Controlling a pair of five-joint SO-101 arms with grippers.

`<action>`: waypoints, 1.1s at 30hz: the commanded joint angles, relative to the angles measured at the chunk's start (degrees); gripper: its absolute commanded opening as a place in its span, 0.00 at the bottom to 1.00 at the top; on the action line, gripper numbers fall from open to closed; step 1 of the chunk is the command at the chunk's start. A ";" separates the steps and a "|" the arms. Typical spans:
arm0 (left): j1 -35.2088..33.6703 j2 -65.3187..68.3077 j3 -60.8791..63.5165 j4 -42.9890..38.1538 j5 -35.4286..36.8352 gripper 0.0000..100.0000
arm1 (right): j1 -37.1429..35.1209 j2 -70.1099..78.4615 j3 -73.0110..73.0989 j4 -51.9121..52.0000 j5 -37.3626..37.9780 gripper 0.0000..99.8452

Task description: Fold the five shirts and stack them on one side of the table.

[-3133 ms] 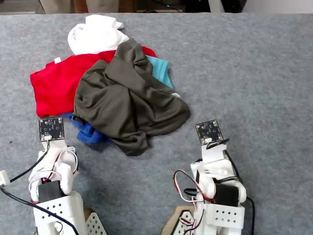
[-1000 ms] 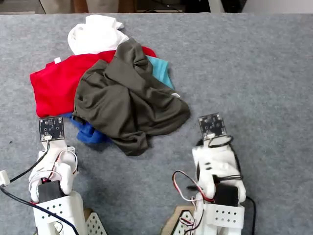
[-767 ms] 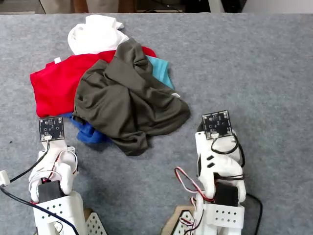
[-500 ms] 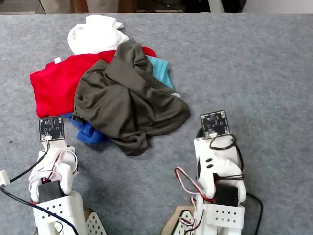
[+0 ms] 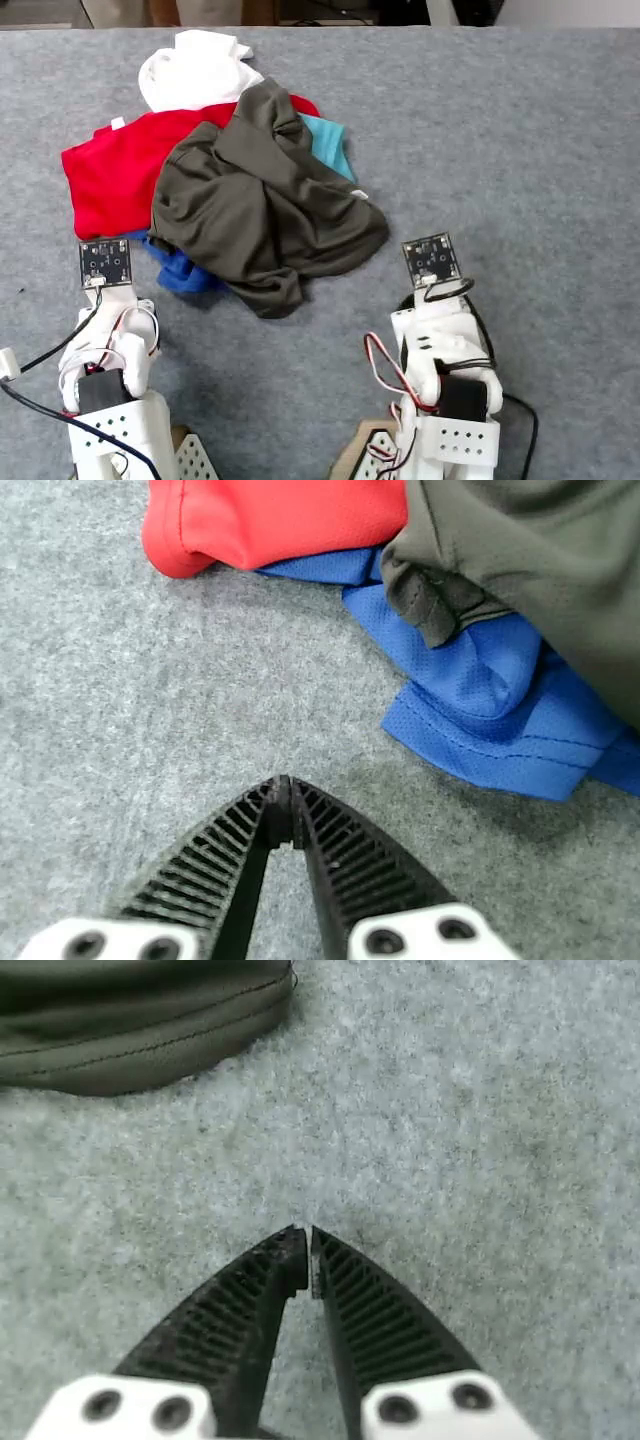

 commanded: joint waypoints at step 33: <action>-0.35 -0.48 0.70 -0.26 -0.26 0.02 | -0.57 -6.37 -0.04 5.98 -0.44 0.02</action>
